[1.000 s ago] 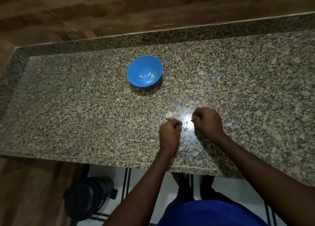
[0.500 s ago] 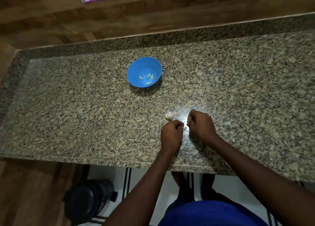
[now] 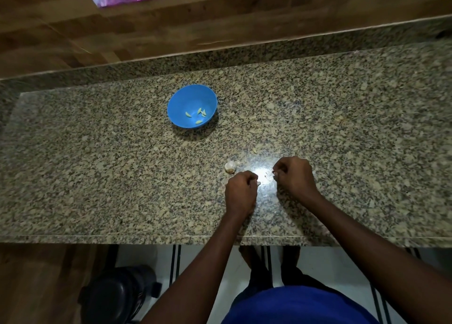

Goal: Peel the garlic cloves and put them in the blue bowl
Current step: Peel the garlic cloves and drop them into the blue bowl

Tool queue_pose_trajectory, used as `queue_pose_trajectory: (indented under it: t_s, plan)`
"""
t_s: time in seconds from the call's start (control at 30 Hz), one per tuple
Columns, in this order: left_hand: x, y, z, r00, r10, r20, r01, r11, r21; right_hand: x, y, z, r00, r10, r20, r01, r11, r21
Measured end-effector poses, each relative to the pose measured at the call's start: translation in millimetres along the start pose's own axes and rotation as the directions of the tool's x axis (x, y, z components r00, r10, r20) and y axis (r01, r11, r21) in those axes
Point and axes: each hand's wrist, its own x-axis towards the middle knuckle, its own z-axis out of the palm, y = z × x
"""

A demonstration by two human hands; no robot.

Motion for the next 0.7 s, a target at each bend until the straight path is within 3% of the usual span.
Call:
queue_pose_trajectory:
  t_s: [0.2, 0.33, 0.4, 0.53, 0.7]
  plan:
    - [-0.6, -0.1, -1.0, 1.0, 0.021, -0.007, -0.021, 1.0, 0.008, 6.1, 0.0, 1.0, 0.993, -0.106, 0.052, 0.114, 0.976, -0.185]
    - [0.4, -1.0, -1.6, 1.0, 0.017, -0.012, -0.017, 1.0, -0.008, 8.8, -3.9, 1.7, 0.964, -0.193, 0.186, 0.257, 0.861, -0.438]
    - [0.7, -1.2, -1.1, 1.0, 0.008, -0.011, -0.008, 1.0, -0.018, 9.8, -11.7, -1.6, 0.923, -0.226, 0.311, 0.359, 0.796, -0.487]
    - [1.5, 0.4, -1.2, 1.0, -0.007, -0.015, 0.006, 1.0, -0.021, 9.6, -36.9, -4.9, 0.808, -0.345, 0.478, 0.586, 0.562, -0.584]
    - [2.1, 0.5, -2.6, 1.0, -0.027, -0.007, 0.027, 0.999, -0.02, 10.5, -35.3, 6.0, 0.739, -0.417, 0.529, 0.672, 0.51, -0.537]
